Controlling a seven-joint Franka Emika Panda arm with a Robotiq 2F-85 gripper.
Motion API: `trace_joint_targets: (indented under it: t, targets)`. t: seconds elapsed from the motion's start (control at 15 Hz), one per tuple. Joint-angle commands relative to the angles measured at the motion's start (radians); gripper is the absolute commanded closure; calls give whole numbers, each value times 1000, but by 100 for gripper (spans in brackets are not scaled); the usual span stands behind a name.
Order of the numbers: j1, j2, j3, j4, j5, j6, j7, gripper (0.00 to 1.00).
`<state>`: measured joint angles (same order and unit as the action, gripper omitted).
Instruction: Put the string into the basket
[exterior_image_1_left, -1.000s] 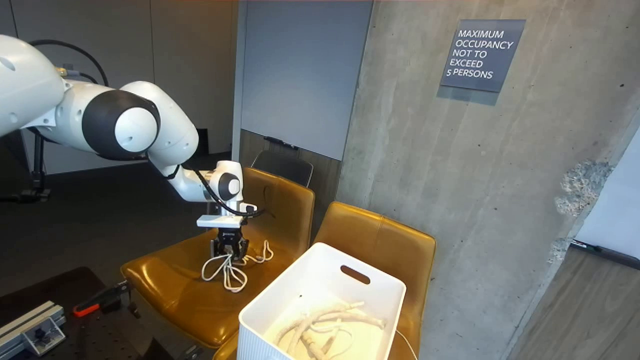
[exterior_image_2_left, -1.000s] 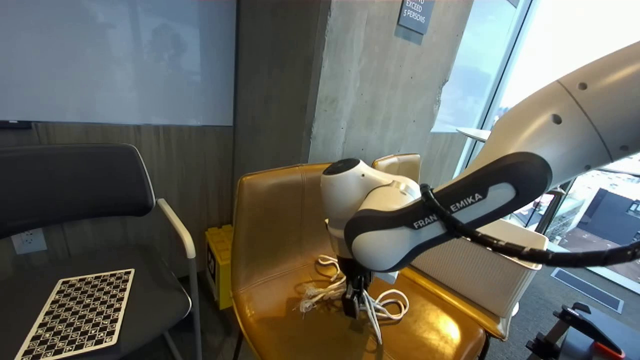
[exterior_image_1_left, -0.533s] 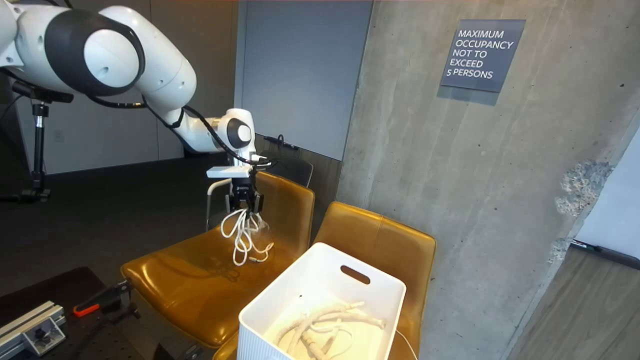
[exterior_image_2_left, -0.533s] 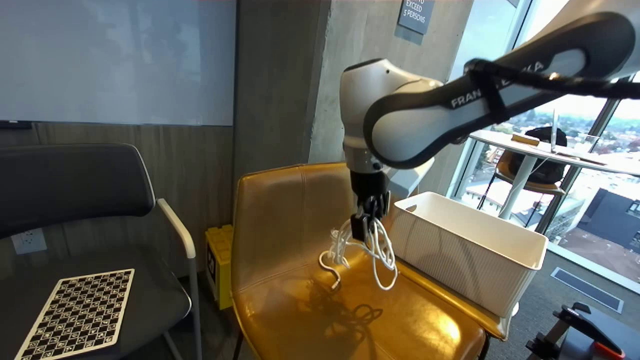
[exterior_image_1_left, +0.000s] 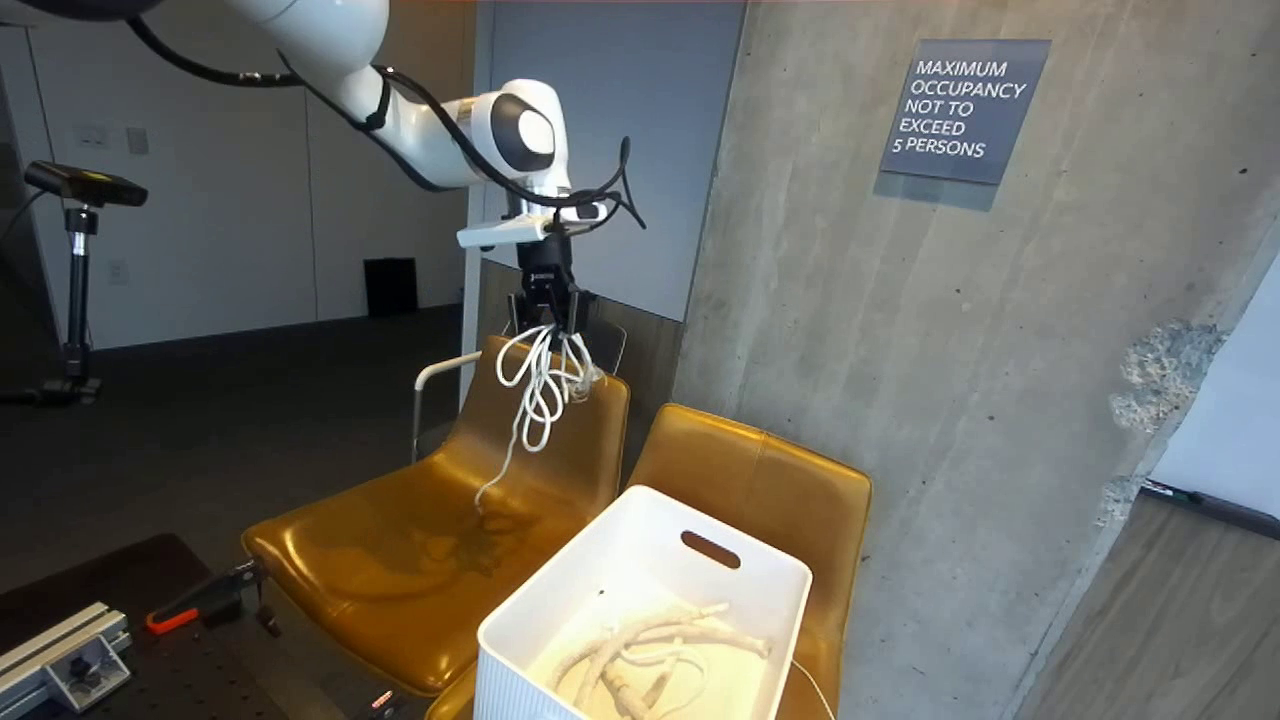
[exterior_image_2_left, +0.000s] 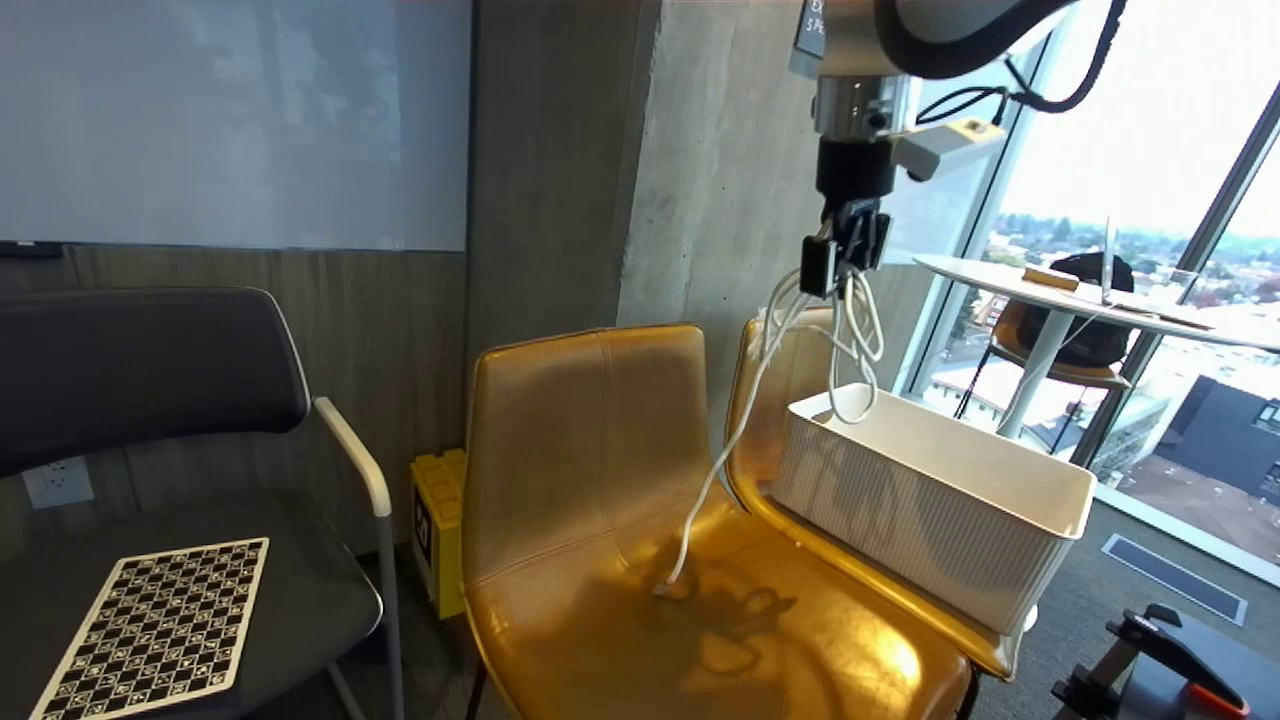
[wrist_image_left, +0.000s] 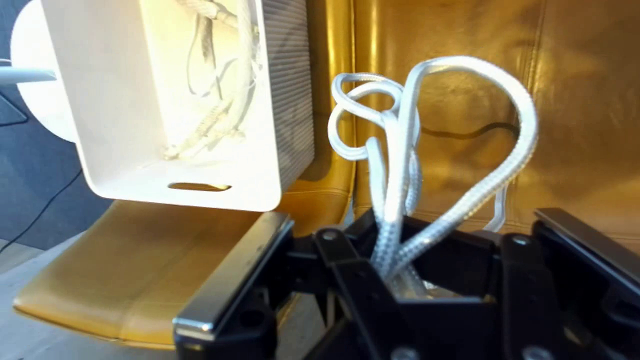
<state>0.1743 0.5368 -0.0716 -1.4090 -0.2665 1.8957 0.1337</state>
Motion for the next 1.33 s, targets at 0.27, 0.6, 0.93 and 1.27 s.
trace_joint_targets:
  t: [0.27, 0.6, 0.93, 1.27]
  targets:
    - [-208, -262, -49, -119, 38, -51, -31, 100]
    - [-369, -337, -119, -86, 95, -71, -161, 100]
    - [-423, -414, -142, -220, 93, -27, -258, 100]
    - [-378, -480, -107, -497, 88, 24, -269, 100]
